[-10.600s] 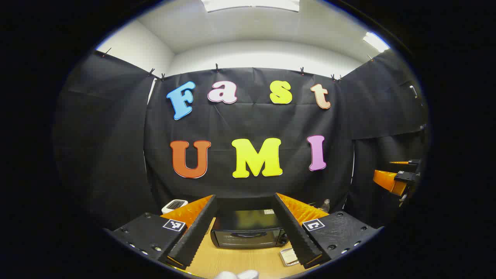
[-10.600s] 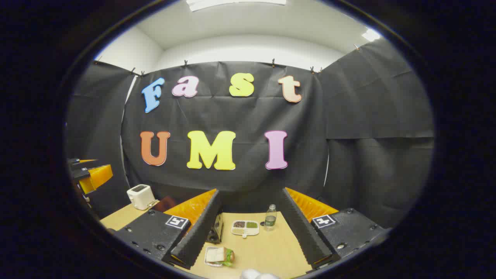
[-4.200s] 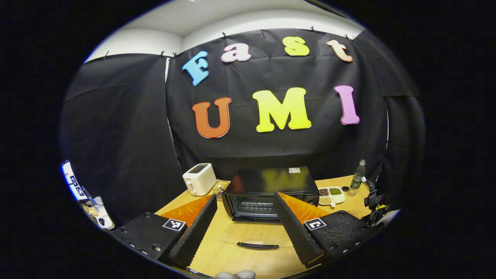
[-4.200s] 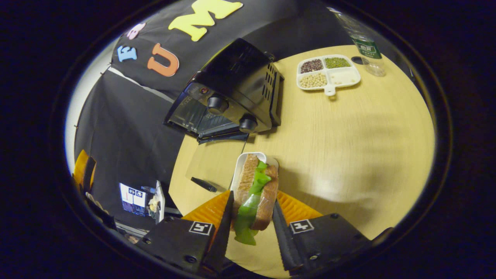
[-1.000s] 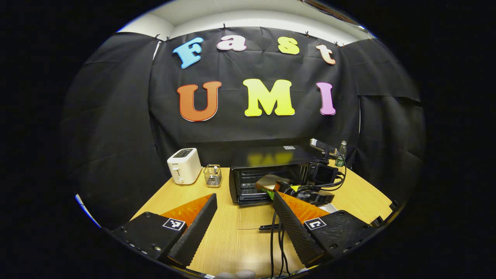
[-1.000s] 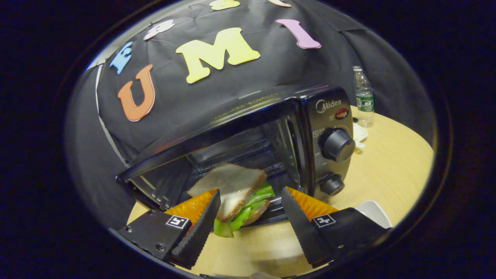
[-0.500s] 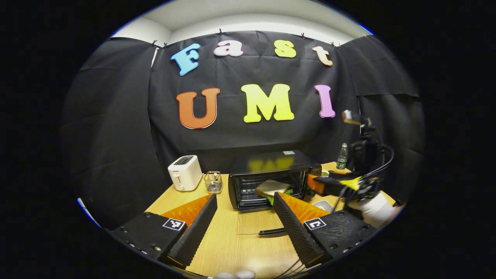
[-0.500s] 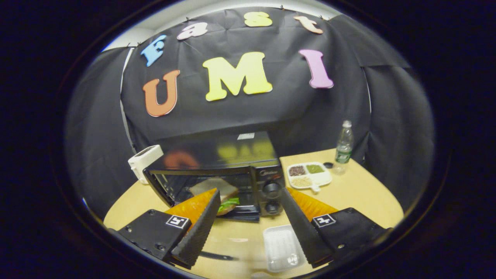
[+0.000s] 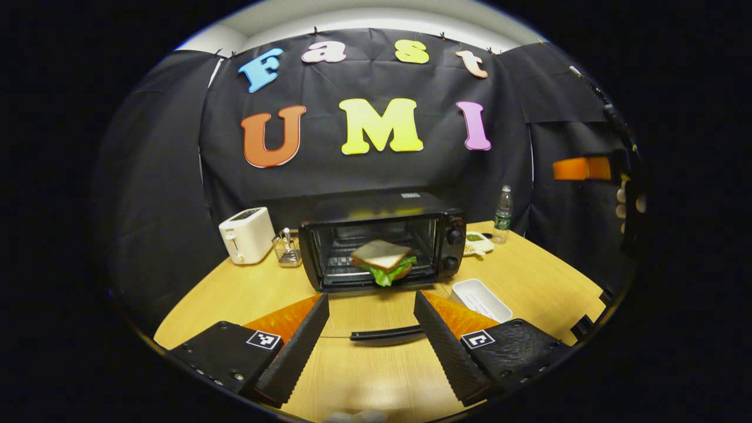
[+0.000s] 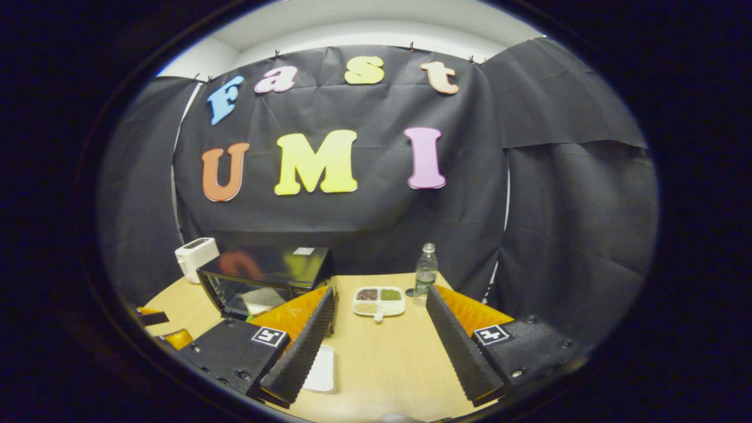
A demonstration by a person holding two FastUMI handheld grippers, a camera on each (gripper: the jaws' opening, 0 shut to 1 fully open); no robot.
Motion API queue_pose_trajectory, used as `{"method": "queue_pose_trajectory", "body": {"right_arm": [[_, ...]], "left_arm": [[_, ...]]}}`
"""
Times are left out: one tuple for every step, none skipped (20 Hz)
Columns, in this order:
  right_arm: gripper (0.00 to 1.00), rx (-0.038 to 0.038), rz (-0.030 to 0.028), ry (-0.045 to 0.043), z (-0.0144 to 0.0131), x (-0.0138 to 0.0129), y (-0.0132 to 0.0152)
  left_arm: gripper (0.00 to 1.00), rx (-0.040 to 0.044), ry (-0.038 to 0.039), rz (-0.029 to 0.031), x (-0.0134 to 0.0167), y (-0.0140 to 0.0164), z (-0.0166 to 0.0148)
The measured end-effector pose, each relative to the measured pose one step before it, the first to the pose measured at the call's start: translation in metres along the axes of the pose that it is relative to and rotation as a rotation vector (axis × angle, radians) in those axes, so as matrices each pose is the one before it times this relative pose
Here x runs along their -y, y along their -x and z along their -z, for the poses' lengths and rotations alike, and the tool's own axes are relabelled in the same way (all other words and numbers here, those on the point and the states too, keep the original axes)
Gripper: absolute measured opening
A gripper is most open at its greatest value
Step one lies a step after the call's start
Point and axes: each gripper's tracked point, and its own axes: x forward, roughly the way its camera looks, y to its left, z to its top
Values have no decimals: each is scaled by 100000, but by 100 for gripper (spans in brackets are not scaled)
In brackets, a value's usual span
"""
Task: Open the electric oven with the left hand, put the food in, and close the electric oven.
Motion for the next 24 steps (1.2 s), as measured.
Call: {"method": "queue_pose_trajectory", "body": {"right_arm": [[96, -272, 423, 22, -84, 1044, 350], [96, -482, 559, -262, -145, 977, 407], [96, 603, 230, 477, -222, 813, 466], [96, -822, -337, -82, -184, 661, 239], [96, -573, -604, -474, -85, 476, 354], [97, -90, 436, 307, -501, 294, 24], [96, -357, 351, 641, -53, 636, 121], [96, 231, 150, 1102, -47, 452, 271], [97, 18, 229, 1078, -54, 397, 223], [97, -262, 86, 1200, 56, 322, 68], [96, -433, -97, 1135, 327, 211, 75], [97, -438, -68, 418, 169, 204, 13], [97, -740, -530, -128, 347, 78, -40], [97, -2077, -864, -1120, 732, -91, -109], [97, -2058, -724, -1191, 710, 44, 63], [97, -1246, -25, -858, 443, 273, -138], [97, -546, -133, -1247, 167, 266, 25], [97, -517, 405, -370, 241, 268, -143], [97, -530, 399, -238, 183, 245, -136], [97, -454, 106, 116, 110, 79, -42], [100, -480, -598, -278, 109, -178, -112], [100, -657, 60, 166, 237, 43, -42], [97, -381, -267, -427, 13, -72, -43], [97, 142, -25, -347, -79, -16, -33]], "left_arm": [[95, -2799, 54, -118, 671, -639, 1301], [96, -617, -549, -227, 320, -447, 1047], [96, -1376, 211, -891, 343, -726, 1010], [96, -1724, 747, -350, 315, -717, 1129], [96, -1762, 665, -1007, 100, -720, 1088], [96, -1640, 862, -878, 300, -503, 1150], [96, -443, 98, -47, 274, -546, 766], [96, -566, -606, -1154, 83, -380, 677], [96, -1782, 59, -209, 154, -454, 880], [96, -973, 632, -260, 260, -472, 528], [96, -1357, 490, 34, 277, -516, 560], [96, -479, -653, -1023, 42, -279, 453], [96, -660, -636, -386, 174, -430, 466], [96, -521, -296, -826, 79, -318, 328], [96, -316, -152, 116, 204, -313, 267], [96, -266, -464, -774, -234, -214, 1], [96, 1480, 478, -16, -59, 103, -341], [96, 957, 16, -523, 48, -608, -418], [95, -605, -94, 12, -37, 32, 157], [96, -1148, 33, -123, 86, -161, 107], [94, 900, -183, 58, 94, 78, -129], [95, -518, -111, -78, -47, 4, 97], [95, -202, 53, 131, -75, -158, -24], [95, -146, 319, -22, -83, 13, -54]]}}
